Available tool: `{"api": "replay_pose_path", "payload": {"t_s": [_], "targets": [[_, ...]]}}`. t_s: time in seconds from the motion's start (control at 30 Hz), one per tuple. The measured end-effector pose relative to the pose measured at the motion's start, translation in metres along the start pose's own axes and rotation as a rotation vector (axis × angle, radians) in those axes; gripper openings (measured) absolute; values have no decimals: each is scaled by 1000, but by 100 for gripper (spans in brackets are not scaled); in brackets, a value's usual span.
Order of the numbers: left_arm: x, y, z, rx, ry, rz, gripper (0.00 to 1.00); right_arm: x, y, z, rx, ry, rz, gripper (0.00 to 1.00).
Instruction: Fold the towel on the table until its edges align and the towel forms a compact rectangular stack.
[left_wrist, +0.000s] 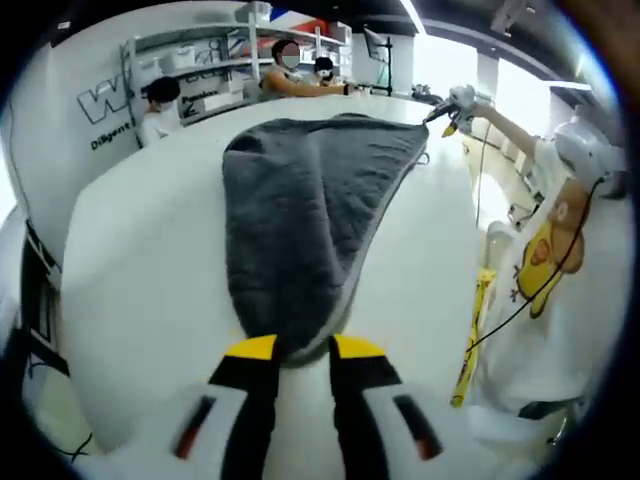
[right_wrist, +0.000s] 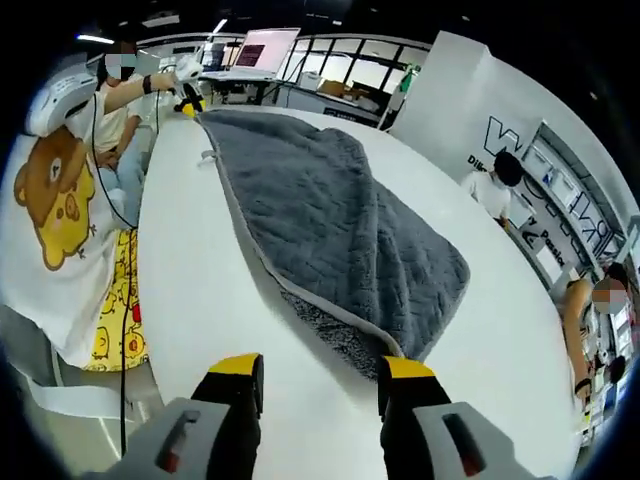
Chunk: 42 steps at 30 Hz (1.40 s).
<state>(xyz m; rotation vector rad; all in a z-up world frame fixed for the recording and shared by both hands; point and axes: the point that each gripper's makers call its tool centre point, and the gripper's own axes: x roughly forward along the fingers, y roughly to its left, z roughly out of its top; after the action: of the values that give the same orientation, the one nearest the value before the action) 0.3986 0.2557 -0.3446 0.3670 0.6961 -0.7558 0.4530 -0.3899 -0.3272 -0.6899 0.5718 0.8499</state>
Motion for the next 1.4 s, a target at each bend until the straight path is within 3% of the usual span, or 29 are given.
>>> {"api": "replay_pose_path", "payload": {"t_s": [0.27, 0.4, 0.77, 1.03, 1.17, 1.4], "targets": [[4, 2, 1, 3, 11, -2, 15, 0, -19, 8, 0, -45, -55, 46], [4, 4, 2, -6, 13, 1, 12, 15, -18, -2, -51, 8, -28, 43], [1, 5, 4, -6, 16, 0, 10, 24, -29, 3, -34, -40, -21, 1], [2, 5, 3, -11, 12, -3, 10, 18, -22, 1, -39, -30, -4, 1], [3, 5, 2, -11, 15, -4, 10, 11, -24, 4, -53, -51, -20, 16], [3, 5, 2, -17, 15, -6, 10, 6, -32, 9, -67, -66, -49, 30]]}}
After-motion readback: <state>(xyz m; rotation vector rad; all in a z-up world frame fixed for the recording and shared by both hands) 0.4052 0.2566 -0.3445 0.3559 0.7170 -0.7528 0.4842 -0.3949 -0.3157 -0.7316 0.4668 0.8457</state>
